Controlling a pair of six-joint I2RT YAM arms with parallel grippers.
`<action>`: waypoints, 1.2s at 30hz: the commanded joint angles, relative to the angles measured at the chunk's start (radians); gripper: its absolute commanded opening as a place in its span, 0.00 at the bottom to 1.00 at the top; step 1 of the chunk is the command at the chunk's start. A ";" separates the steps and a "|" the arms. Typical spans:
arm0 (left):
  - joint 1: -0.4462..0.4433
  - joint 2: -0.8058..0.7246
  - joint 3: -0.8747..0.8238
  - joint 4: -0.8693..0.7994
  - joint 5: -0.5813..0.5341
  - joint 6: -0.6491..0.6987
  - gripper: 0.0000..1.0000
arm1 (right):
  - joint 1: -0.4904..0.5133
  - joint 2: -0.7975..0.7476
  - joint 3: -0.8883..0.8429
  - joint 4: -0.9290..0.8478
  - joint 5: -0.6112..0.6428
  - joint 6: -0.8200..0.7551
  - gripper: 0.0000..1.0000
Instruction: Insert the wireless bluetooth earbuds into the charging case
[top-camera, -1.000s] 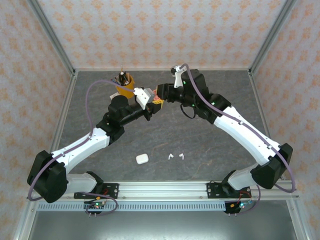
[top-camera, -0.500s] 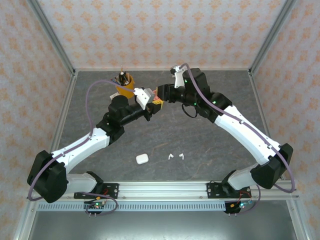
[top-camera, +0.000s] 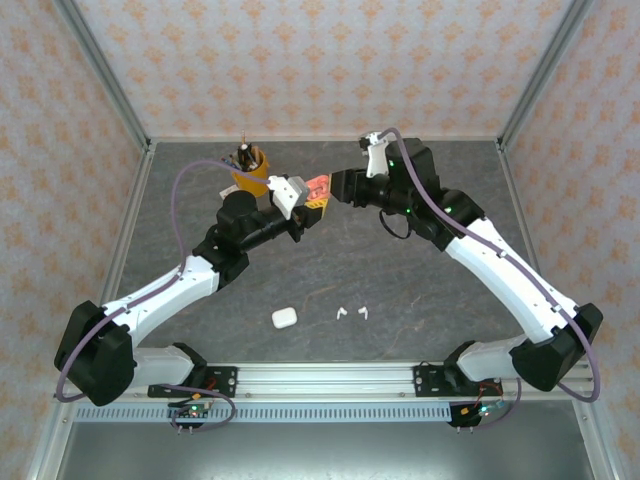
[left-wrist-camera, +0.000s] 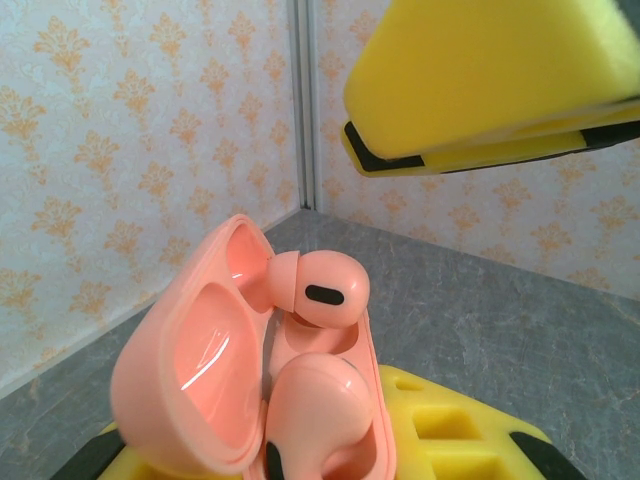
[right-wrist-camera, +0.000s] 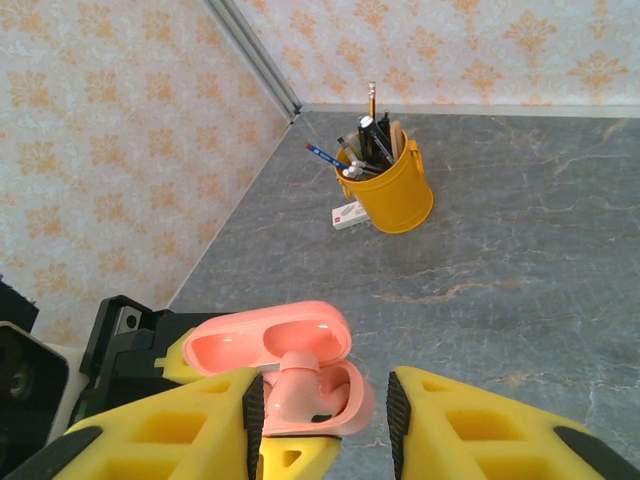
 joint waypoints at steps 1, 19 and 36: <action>-0.009 -0.026 0.027 0.042 0.018 0.007 0.00 | -0.001 0.010 0.018 0.031 -0.047 0.027 0.39; -0.009 -0.018 0.027 0.044 0.016 0.009 0.00 | -0.001 0.086 0.074 0.015 -0.185 0.015 0.39; -0.010 -0.011 0.032 0.047 0.023 -0.004 0.00 | -0.004 0.025 0.048 0.021 -0.093 0.006 0.39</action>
